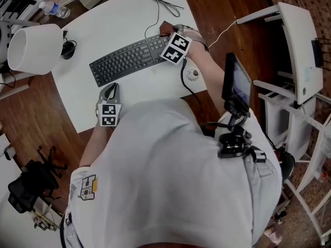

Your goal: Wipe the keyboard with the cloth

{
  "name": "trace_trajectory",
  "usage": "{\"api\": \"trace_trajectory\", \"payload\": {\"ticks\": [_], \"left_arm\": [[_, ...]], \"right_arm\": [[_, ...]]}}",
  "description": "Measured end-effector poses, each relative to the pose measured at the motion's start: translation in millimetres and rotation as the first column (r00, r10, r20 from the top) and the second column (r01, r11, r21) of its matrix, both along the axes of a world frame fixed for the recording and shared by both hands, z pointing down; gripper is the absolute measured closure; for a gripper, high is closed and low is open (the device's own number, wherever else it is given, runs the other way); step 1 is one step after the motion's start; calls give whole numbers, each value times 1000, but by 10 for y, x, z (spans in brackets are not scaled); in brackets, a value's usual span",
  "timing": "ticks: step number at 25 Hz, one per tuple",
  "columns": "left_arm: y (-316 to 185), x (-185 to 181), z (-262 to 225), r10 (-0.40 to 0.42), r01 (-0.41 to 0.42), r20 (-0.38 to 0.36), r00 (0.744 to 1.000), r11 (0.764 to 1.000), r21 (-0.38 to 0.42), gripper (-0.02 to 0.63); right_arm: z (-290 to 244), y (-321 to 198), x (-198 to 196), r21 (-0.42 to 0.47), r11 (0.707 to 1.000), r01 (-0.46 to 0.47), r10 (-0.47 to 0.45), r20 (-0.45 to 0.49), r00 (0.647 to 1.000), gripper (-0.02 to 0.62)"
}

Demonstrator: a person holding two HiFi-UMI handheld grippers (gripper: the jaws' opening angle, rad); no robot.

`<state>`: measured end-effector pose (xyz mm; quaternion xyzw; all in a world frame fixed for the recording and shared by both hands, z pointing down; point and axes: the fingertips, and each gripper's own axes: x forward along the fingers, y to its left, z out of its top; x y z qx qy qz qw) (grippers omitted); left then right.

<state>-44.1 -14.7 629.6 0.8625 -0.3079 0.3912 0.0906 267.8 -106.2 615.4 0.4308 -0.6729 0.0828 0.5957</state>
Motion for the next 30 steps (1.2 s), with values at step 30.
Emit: {"api": "trace_trajectory", "payload": {"ticks": [30], "left_arm": [[166, 84, 50, 25, -26, -41, 999, 1000, -11, 606]], "right_arm": [[-46, 583, -277, -89, 994, 62, -59, 39, 997, 505]]}}
